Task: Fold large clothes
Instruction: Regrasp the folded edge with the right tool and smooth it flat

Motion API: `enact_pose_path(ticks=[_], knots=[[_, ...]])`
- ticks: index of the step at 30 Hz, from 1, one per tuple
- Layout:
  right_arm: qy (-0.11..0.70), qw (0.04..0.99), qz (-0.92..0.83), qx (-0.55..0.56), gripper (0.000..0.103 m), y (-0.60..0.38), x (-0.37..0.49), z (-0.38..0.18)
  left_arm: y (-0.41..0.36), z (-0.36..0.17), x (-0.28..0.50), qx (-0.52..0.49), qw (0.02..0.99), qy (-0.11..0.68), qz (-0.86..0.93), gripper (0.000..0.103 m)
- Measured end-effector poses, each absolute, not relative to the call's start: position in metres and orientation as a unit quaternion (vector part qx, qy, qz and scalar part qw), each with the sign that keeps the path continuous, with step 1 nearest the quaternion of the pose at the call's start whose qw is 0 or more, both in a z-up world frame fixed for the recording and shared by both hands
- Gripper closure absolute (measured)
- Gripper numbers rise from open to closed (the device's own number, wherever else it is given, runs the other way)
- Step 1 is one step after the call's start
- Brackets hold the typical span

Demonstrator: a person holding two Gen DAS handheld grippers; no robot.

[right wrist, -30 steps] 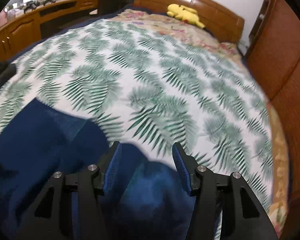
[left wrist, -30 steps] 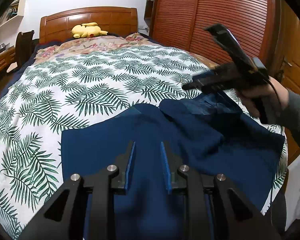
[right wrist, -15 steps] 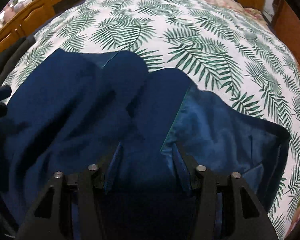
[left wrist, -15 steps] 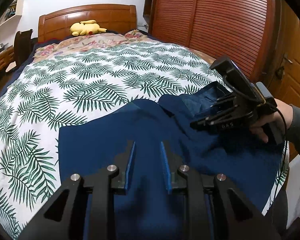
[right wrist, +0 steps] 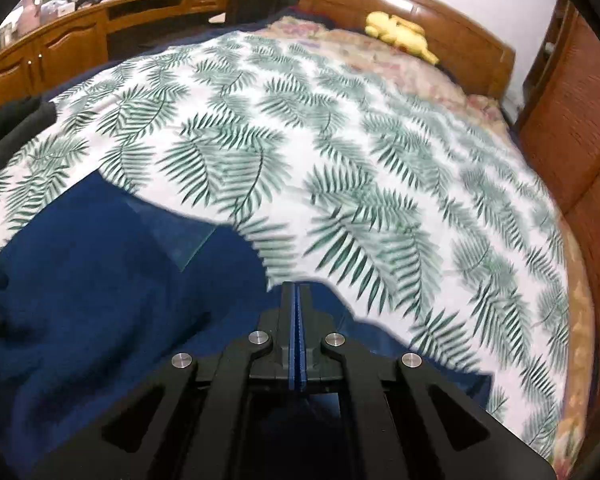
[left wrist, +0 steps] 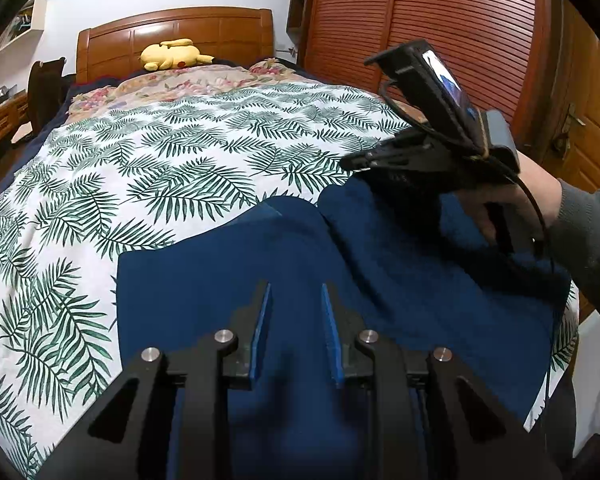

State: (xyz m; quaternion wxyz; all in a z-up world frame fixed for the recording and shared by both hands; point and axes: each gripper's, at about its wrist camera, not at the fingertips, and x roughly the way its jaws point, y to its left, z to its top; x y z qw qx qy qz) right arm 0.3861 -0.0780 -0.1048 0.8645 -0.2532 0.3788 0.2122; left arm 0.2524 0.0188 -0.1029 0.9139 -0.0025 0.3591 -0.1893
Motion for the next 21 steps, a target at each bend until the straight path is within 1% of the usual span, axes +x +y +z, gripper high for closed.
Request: enact_pose_path(ticks=[3,7,8,9,11,12,18,21], knots=[[0.376,0.871,0.189,-0.252,0.103,-0.079,0.399,-0.1,0.017,-0.103,0.252,0.001,0.914,0.359,-0.189,0.08],[0.385,0.881,0.169,-0.217,0.103,-0.105,0.404,-0.089,0.016,-0.102,0.25,0.004,0.915,0.356,-0.19,0.08],[0.384,0.884,0.16,-0.212,0.099,-0.114,0.403,-0.086,0.016,-0.102,0.251,0.003,0.915,0.356,-0.19,0.08],[0.384,0.888,0.151,-0.205,0.094,-0.125,0.4,-0.083,0.017,-0.102,0.251,0.003,0.915,0.356,-0.19,0.08],[0.385,0.893,0.134,-0.191,0.057,-0.151,0.392,-0.079,0.017,-0.101,0.251,0.002,0.915,0.356,-0.189,0.08],[0.386,0.896,0.121,-0.185,0.052,-0.169,0.387,-0.079,0.016,-0.101,0.251,0.003,0.915,0.355,-0.189,0.08],[0.429,0.887,0.066,-0.159,0.051,-0.242,0.38,-0.097,0.012,-0.102,0.25,0.009,0.915,0.356,-0.191,0.08],[0.466,0.873,0.055,-0.13,0.051,-0.267,0.384,-0.115,0.011,-0.103,0.251,0.011,0.915,0.357,-0.19,0.08]])
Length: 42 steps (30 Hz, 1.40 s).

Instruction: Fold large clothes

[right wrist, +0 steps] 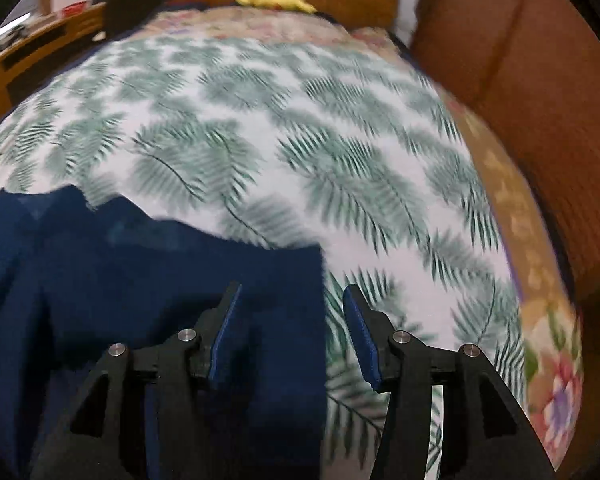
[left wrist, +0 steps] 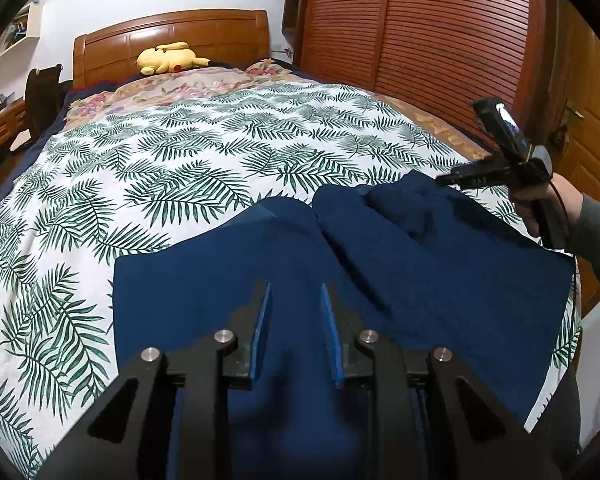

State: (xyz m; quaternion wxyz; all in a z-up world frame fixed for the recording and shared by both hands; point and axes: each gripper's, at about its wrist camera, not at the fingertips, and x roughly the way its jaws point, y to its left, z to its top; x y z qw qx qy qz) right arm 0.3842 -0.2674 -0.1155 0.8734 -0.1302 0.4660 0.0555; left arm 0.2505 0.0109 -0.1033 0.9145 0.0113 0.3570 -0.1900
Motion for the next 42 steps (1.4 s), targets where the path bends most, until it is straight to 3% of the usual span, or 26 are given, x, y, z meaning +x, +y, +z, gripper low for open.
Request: enact_pose_path(ticks=[3,5,6,7,9,18,21,26,28,42], knots=[[0.49,0.863,0.057,-0.11,0.051,-0.278,0.389,-0.13,0.009,-0.104,0.251,0.012,0.914,0.358,-0.189,0.08],[0.495,0.861,0.069,-0.088,0.058,-0.283,0.388,-0.135,0.009,-0.104,0.251,0.011,0.914,0.358,-0.19,0.08],[0.496,0.86,0.086,-0.08,0.085,-0.283,0.387,-0.135,0.009,-0.104,0.251,0.011,0.914,0.359,-0.19,0.08],[0.492,0.861,0.09,-0.089,0.103,-0.282,0.387,-0.133,0.009,-0.105,0.252,0.011,0.913,0.36,-0.19,0.08],[0.464,0.873,0.073,-0.13,0.103,-0.277,0.378,-0.124,0.009,-0.106,0.252,0.011,0.913,0.361,-0.191,0.08],[0.448,0.886,0.007,-0.119,0.103,-0.307,0.364,-0.105,0.01,-0.105,0.252,0.012,0.914,0.357,-0.191,0.08],[0.436,0.893,0.012,-0.109,0.097,-0.304,0.35,-0.094,0.01,-0.102,0.25,0.014,0.916,0.353,-0.189,0.08],[0.428,0.895,0.044,-0.114,0.062,-0.283,0.307,-0.085,0.005,-0.094,0.244,0.016,0.919,0.343,-0.194,0.08],[0.425,0.895,0.063,-0.122,0.057,-0.272,0.283,-0.085,0.001,-0.09,0.24,0.017,0.92,0.338,-0.198,0.08],[0.448,0.876,0.123,-0.131,0.056,-0.249,0.176,-0.111,-0.045,-0.074,0.206,0.034,0.919,0.315,-0.233,0.074]])
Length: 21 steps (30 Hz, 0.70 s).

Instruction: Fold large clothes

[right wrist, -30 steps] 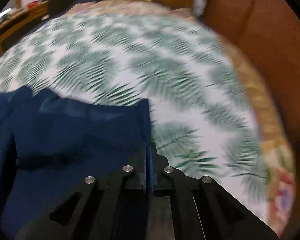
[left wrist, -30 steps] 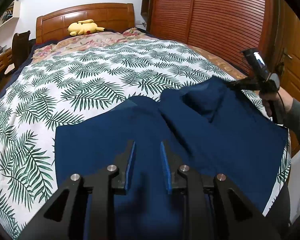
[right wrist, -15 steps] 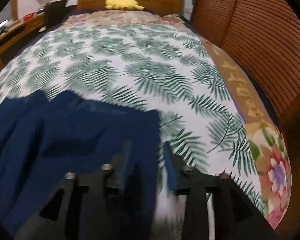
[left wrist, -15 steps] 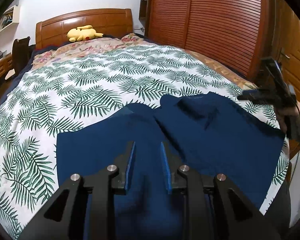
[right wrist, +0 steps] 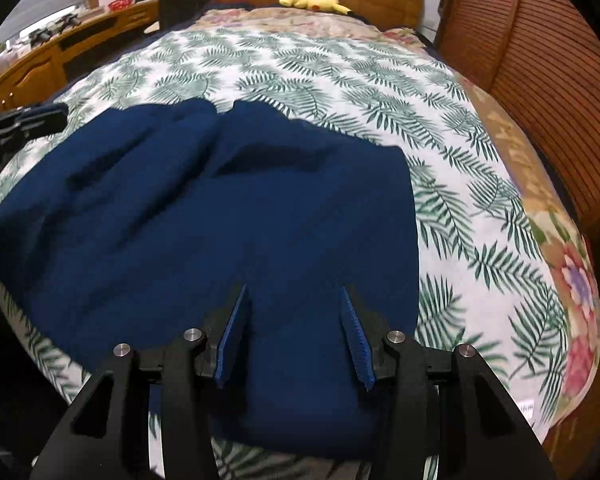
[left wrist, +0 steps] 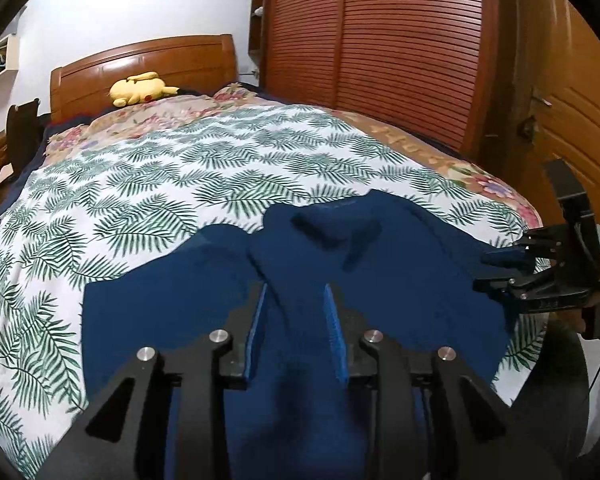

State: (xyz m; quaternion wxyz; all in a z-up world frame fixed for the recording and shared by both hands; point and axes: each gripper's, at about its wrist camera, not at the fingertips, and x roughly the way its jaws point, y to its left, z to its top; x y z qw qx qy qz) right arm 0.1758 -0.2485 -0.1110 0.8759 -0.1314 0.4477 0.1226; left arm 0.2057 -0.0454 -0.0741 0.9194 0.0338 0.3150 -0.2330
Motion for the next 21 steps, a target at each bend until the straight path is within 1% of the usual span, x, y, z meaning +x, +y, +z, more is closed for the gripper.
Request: enact_pose_path(ticks=[6,21], knots=[[0.452,0.877,0.121,-0.108,0.055,-0.264,0.17,-0.125,-0.061,-0.077,0.184,0.042,0.918,0.316,-0.235,0.07],[0.401,0.9,0.134,-0.101,0.053,-0.265,0.167,-0.141,-0.053,-0.095,0.154,0.02,0.916,0.37,-0.152,0.07]])
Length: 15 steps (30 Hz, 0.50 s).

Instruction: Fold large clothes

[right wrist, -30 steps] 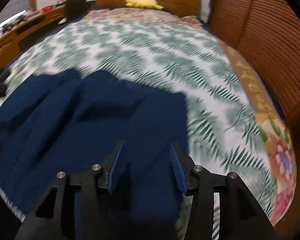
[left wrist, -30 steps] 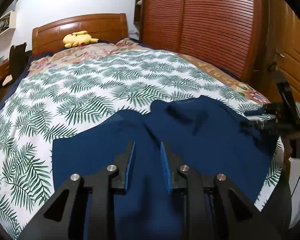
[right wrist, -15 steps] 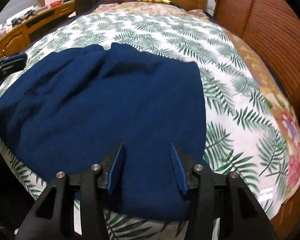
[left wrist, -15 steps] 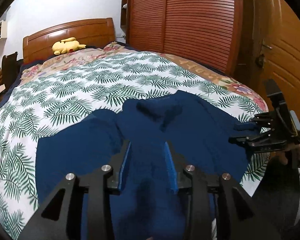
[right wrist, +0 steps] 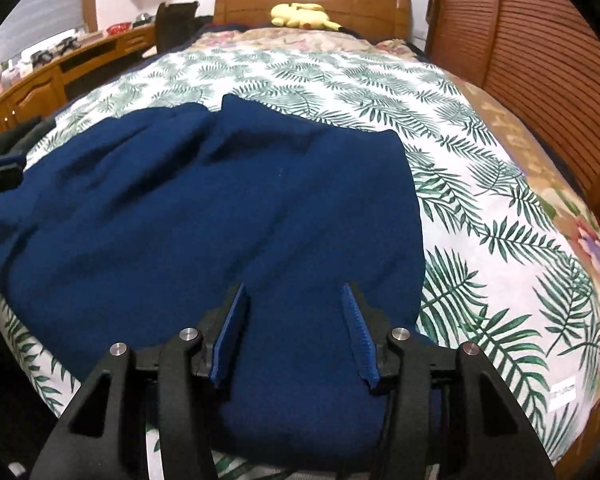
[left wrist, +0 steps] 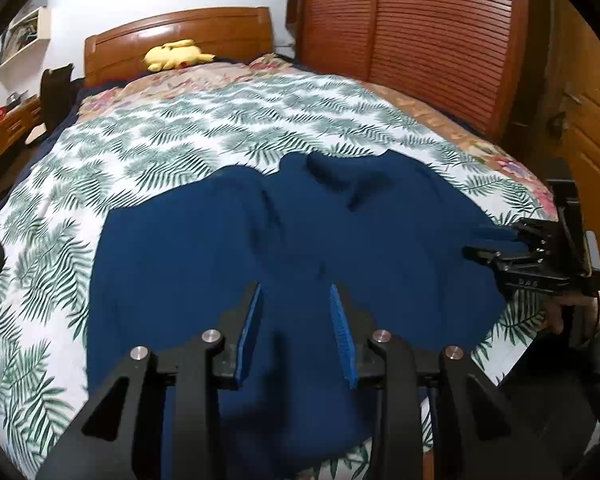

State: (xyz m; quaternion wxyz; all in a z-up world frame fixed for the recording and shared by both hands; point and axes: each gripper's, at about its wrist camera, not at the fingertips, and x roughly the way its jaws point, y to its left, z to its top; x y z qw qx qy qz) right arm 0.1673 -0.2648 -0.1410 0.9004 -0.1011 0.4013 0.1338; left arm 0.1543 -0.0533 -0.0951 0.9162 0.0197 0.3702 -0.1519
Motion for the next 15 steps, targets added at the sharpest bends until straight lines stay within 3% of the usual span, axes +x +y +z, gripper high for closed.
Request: enact_pose_path(ticks=[15], knots=[[0.386,0.903,0.14,-0.127,0.053,-0.263,0.163,-0.141,0.04,-0.107,0.104,-0.016,0.914,0.404,-0.023,0.069]])
